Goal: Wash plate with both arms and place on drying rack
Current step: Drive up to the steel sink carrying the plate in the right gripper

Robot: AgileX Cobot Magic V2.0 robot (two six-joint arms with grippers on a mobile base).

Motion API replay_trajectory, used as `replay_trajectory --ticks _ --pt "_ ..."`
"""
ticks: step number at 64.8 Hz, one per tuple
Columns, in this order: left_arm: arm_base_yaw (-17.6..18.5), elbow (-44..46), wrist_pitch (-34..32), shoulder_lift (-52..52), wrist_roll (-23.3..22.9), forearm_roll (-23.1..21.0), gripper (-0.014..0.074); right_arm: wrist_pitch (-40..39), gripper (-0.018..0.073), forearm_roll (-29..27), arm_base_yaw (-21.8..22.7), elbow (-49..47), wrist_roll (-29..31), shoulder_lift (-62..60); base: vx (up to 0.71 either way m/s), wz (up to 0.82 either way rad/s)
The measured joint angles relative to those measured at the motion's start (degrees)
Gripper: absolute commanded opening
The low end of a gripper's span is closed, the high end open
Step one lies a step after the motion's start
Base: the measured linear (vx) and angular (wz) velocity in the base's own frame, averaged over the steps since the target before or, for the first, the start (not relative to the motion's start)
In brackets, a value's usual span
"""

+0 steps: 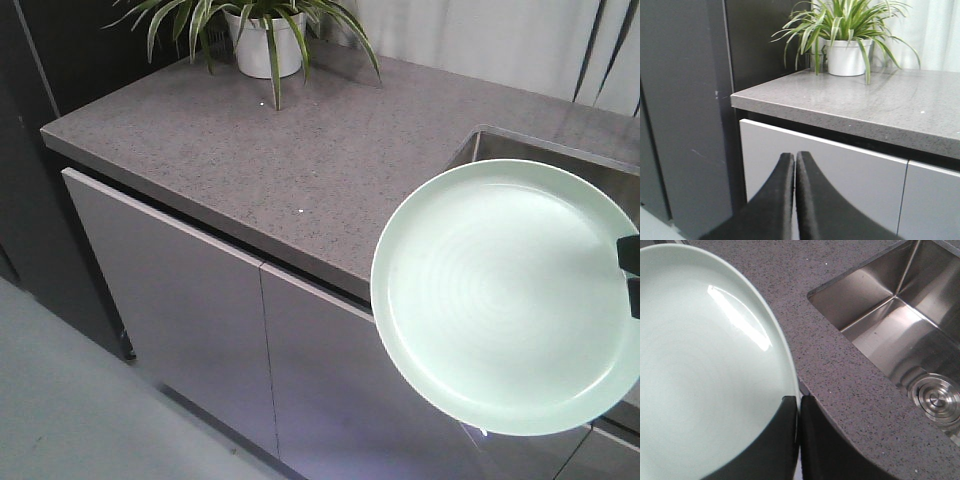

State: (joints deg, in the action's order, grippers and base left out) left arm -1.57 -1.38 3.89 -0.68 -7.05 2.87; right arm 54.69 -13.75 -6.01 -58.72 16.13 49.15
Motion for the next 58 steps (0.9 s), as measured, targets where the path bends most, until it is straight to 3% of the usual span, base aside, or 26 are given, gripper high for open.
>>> replay_trajectory --ticks 58 --pt "0.0 0.0 0.0 0.0 0.0 0.0 -0.0006 0.0 -0.0006 0.0 0.0 0.0 0.0 0.0 0.04 -0.15"
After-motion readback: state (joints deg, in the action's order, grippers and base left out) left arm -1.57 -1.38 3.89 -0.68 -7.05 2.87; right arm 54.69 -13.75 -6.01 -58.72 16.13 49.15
